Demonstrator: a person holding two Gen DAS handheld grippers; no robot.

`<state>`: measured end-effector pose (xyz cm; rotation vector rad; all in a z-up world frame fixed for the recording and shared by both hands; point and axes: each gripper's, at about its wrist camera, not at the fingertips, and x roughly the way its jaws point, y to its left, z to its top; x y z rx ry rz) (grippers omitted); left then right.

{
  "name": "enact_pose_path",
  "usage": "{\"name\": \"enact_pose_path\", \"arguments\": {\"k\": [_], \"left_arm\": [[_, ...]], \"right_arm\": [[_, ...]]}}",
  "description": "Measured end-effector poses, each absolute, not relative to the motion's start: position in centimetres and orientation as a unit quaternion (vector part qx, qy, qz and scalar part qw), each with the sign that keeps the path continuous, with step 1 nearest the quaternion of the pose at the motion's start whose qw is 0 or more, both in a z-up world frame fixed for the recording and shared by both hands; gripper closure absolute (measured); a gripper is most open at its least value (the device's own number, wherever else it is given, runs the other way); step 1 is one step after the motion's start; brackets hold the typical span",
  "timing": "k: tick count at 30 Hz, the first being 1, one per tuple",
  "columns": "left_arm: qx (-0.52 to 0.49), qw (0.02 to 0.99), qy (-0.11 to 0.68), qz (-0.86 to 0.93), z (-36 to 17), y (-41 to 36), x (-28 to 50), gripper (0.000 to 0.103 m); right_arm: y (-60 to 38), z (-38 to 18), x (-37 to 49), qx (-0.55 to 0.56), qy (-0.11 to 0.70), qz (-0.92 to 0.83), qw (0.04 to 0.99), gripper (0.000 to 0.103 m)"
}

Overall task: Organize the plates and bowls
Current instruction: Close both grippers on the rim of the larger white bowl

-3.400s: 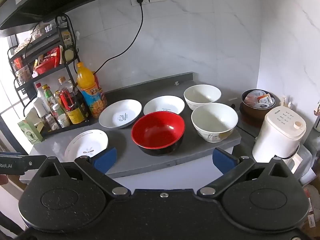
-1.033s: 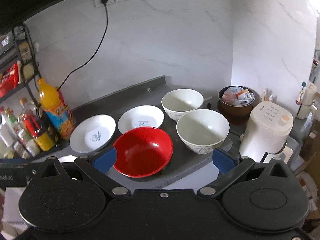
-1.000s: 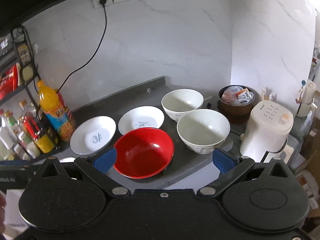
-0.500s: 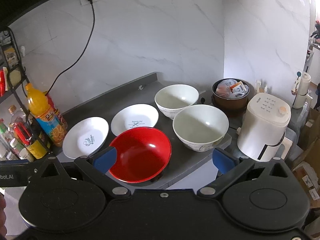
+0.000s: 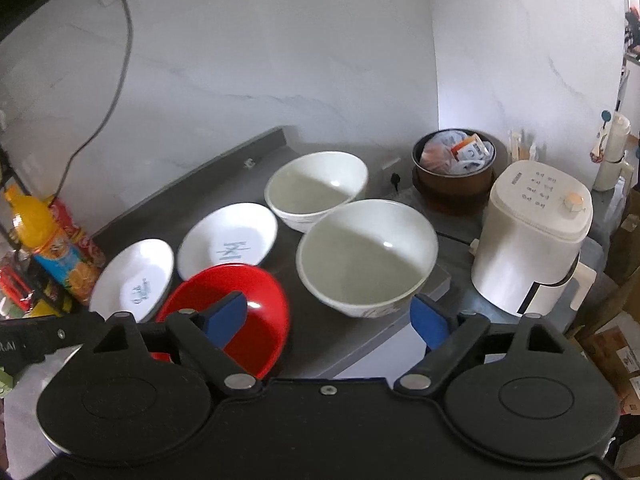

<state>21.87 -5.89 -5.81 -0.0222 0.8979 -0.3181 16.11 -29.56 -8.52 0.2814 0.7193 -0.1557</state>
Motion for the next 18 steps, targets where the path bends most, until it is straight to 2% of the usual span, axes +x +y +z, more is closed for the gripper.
{"name": "enact_pose_path", "arguments": {"k": [3,10,18], "left_arm": [[-0.016,0.888,0.433,-0.155,-6.2,-7.8,23.5,0.022],[-0.007,0.877,0.455,-0.156,-7.9,-12.8,27.6,0.031],[-0.003,0.863,0.479,-0.157,-10.1,-17.2,30.7,0.04]], "right_arm": [[-31.7,-9.3,17.6,0.139,0.355,-0.071,0.922,0.019],[-36.8,-12.2,21.5,0.152,0.387,-0.074,0.906,0.035],[-40.1,-14.7,24.4,0.17,0.417,-0.045,0.892,0.043]]}}
